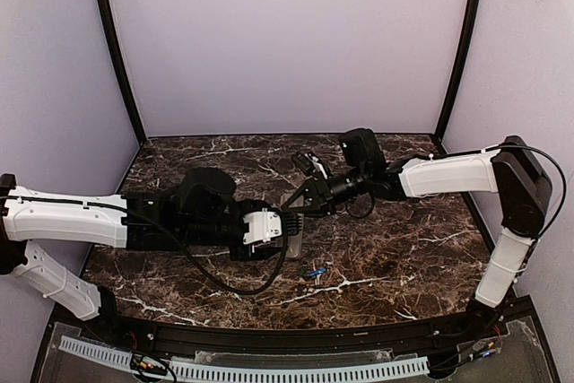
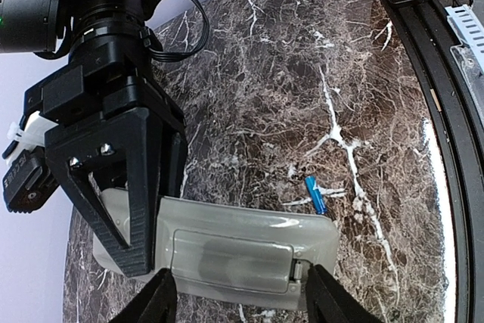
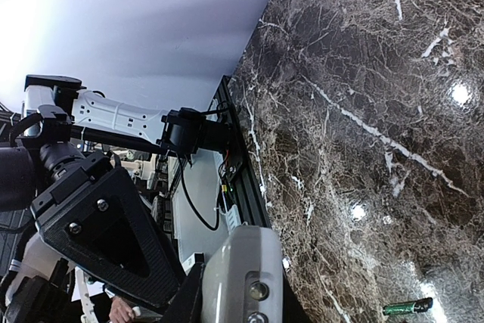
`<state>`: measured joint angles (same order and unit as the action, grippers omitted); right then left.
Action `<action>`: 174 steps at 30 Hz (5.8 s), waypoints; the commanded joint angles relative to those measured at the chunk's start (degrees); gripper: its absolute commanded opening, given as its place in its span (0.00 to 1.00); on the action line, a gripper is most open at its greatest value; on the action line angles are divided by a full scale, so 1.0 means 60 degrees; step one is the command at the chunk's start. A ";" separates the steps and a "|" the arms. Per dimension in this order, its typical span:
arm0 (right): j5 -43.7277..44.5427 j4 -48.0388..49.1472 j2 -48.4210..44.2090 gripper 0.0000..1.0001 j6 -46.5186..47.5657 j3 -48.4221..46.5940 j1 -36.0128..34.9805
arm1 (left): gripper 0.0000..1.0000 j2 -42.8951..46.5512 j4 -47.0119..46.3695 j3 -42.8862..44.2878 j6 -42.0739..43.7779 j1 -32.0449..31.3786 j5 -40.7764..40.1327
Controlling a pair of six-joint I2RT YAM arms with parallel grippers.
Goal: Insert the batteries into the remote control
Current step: Remove the battery cover from the remote control, then place the battery cover at the center of the board.
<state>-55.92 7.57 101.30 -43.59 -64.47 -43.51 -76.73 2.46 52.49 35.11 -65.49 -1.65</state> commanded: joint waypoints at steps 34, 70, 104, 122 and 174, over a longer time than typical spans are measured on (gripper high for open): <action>-0.0125 -0.0066 0.0022 0.00 0.0122 -0.0300 -0.0216 | 0.66 -0.0322 0.0369 0.0374 0.0015 -0.0056 0.0110; -0.0158 -0.0108 0.0374 0.00 0.0139 -0.0308 -0.0264 | 0.57 0.0354 -0.0966 0.0350 0.0847 -0.0281 -0.1531; 0.4900 -0.0336 -0.2010 0.00 0.0998 0.0314 0.0235 | 0.55 -0.1218 -0.0531 0.1317 -0.5793 0.0635 -0.1460; 0.4822 -0.0061 -0.2254 0.00 0.1116 0.0501 0.0152 | 0.50 -0.2160 -0.0468 0.1858 -0.6520 0.0896 -0.0904; 0.2277 0.0050 -0.4450 0.00 0.2905 0.2725 0.2294 | 0.15 -0.2978 0.3819 0.0590 -0.9319 0.2150 -0.1266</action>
<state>-32.97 2.68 77.21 -28.21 -50.06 -29.98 -92.88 21.41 57.69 -18.00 -53.43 -9.47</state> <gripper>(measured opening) 0.202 0.241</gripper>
